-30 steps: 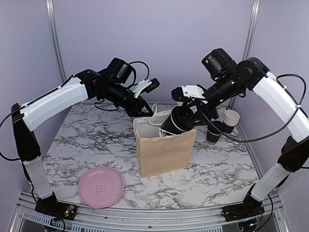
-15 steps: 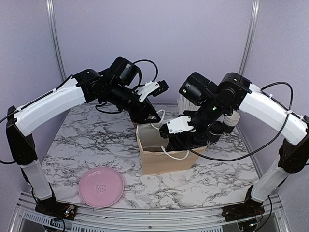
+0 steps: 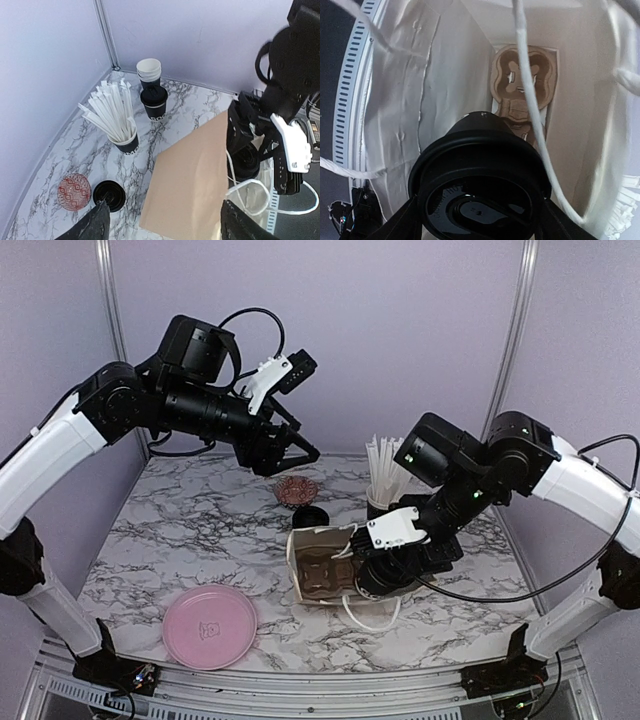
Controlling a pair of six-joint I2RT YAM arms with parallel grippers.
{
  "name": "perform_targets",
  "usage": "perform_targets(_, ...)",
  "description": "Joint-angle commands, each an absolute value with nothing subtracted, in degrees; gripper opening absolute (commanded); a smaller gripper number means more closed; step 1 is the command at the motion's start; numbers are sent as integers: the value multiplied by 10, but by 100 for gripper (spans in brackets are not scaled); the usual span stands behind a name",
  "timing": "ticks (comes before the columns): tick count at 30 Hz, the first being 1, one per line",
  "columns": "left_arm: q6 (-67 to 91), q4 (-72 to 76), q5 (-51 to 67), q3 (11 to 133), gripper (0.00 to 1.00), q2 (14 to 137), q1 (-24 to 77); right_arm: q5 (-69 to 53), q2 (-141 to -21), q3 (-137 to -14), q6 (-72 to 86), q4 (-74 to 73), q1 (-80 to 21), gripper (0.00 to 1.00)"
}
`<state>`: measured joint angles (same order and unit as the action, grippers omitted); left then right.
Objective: Pack the takeout coffee
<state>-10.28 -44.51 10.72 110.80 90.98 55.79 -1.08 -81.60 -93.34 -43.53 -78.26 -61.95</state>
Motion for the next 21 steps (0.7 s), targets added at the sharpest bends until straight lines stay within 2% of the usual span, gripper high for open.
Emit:
perform_targets(1,-92,-404,59,1078,77,889,548,-3,-800,-886,-435,-782,-651,41)
perform_targets(10,-60,-293,94,964,78,926,480,114,-771,-823,-437,-733,-697,40)
perform_targets(21,-51,-267,146,956,78,1035,453,192,-729,-739,-483,-613,-712,39)
